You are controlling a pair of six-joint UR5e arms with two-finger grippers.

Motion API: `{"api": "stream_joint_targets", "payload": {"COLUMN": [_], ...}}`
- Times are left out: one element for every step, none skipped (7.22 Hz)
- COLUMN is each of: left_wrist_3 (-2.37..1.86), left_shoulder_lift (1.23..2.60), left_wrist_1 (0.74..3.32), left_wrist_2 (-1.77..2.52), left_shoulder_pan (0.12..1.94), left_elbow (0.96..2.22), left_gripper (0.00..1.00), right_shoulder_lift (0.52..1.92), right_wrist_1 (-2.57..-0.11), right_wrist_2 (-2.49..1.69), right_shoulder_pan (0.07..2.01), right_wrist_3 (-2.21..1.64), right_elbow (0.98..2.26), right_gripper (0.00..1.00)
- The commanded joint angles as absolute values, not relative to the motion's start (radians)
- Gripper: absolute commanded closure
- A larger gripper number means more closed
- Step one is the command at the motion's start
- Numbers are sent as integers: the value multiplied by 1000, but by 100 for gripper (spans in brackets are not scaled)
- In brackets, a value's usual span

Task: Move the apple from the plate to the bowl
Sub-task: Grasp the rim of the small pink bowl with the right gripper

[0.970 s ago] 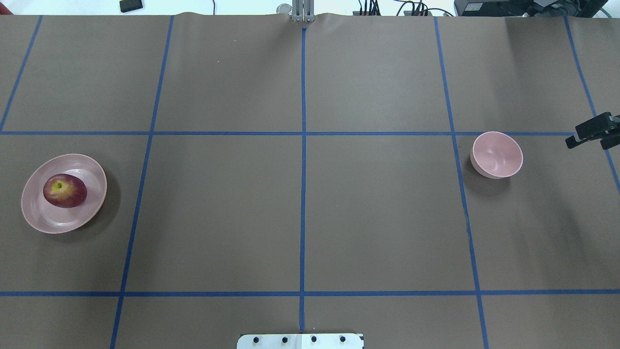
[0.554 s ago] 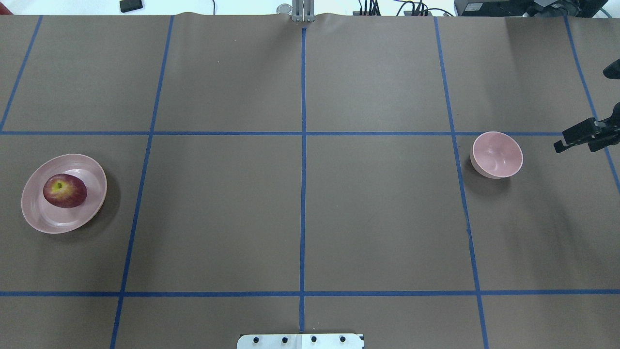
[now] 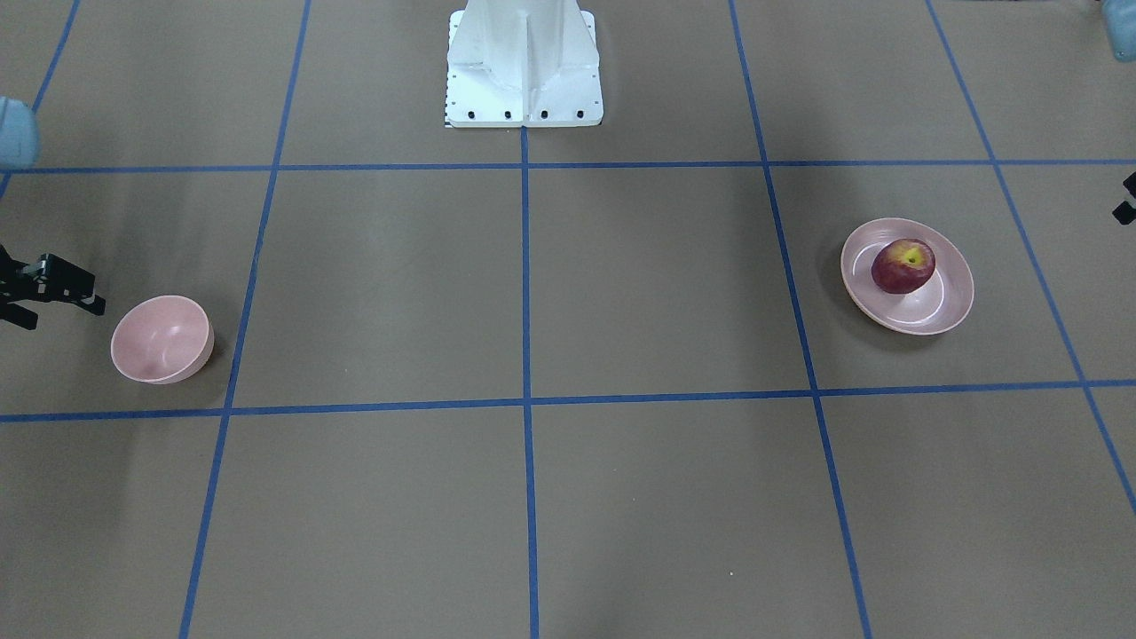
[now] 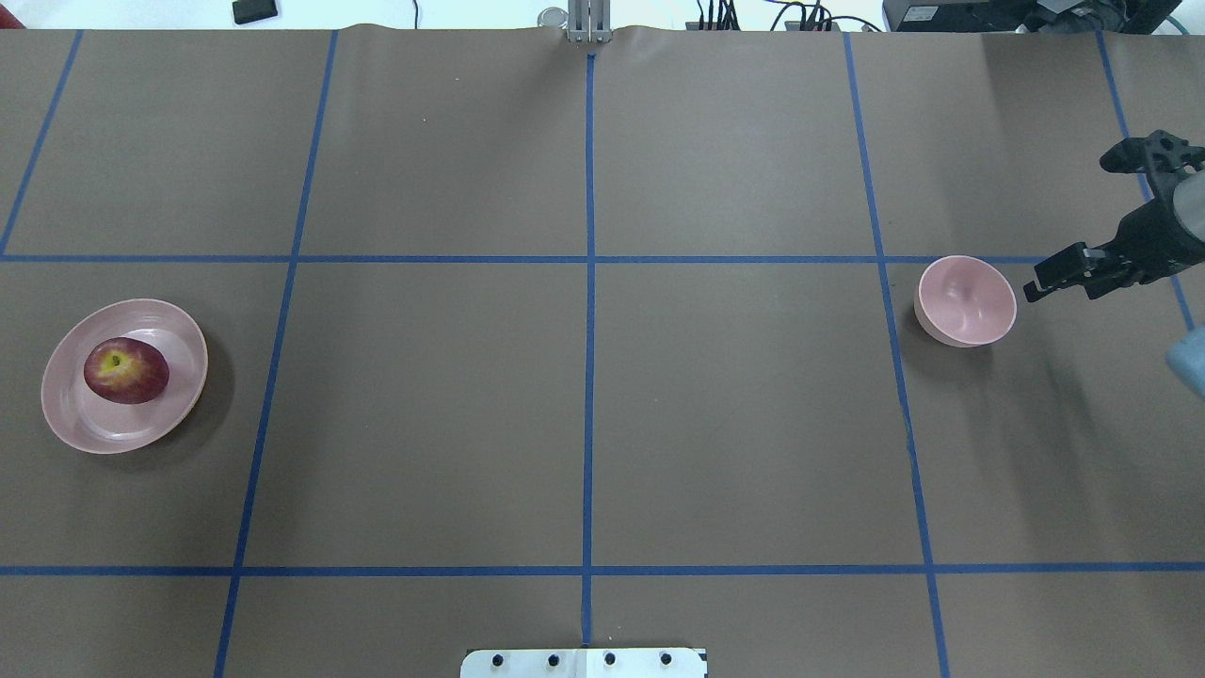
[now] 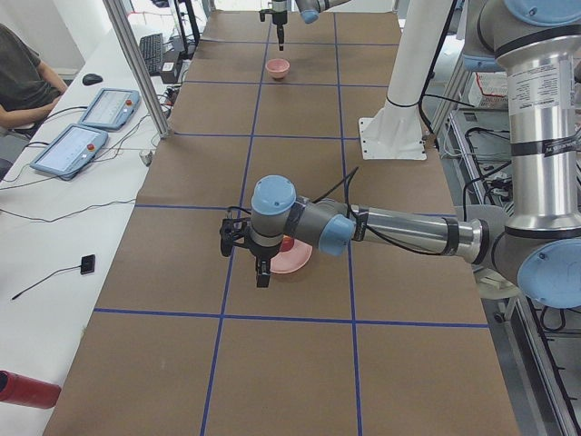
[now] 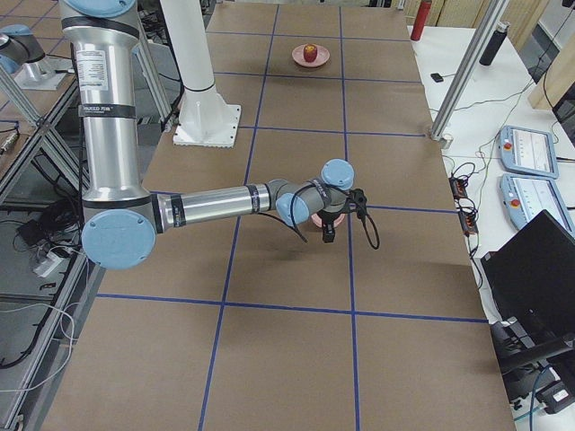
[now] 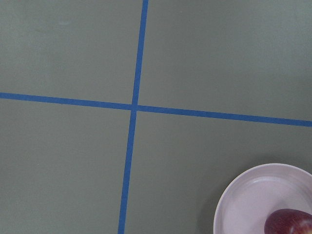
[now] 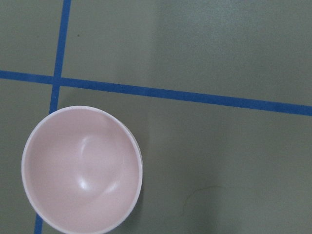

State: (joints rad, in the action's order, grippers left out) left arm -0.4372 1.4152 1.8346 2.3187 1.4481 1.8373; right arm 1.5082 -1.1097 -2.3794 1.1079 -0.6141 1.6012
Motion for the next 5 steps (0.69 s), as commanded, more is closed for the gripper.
{"api": "stream_joint_targets", "payload": {"left_wrist_3": [-436, -437, -437, -437, -436], "left_shoulder_lift": [1416, 1414, 1414, 1414, 1414], "left_wrist_1": [1835, 1835, 1835, 1835, 1835], "left_wrist_2": [2315, 2315, 2316, 2315, 2315], "left_shoulder_pan": [1448, 1448, 1448, 1448, 1448], "left_elbow": [1836, 1836, 1838, 1836, 1836], "left_gripper": [2, 2, 2, 2, 2], "right_shoulder_lift": [1479, 1473, 1470, 1465, 1457], "right_wrist_1": [-1025, -1023, -1020, -1020, -1022], "right_wrist_2": [-2341, -2338, -2338, -2336, -2333], "right_shoulder_pan": [1057, 1054, 1046, 1039, 1029], "right_wrist_3": [-712, -712, -712, -712, -712], "right_elbow": [1546, 1540, 1519, 1517, 1514], "right_gripper": [6, 6, 7, 9, 16]}}
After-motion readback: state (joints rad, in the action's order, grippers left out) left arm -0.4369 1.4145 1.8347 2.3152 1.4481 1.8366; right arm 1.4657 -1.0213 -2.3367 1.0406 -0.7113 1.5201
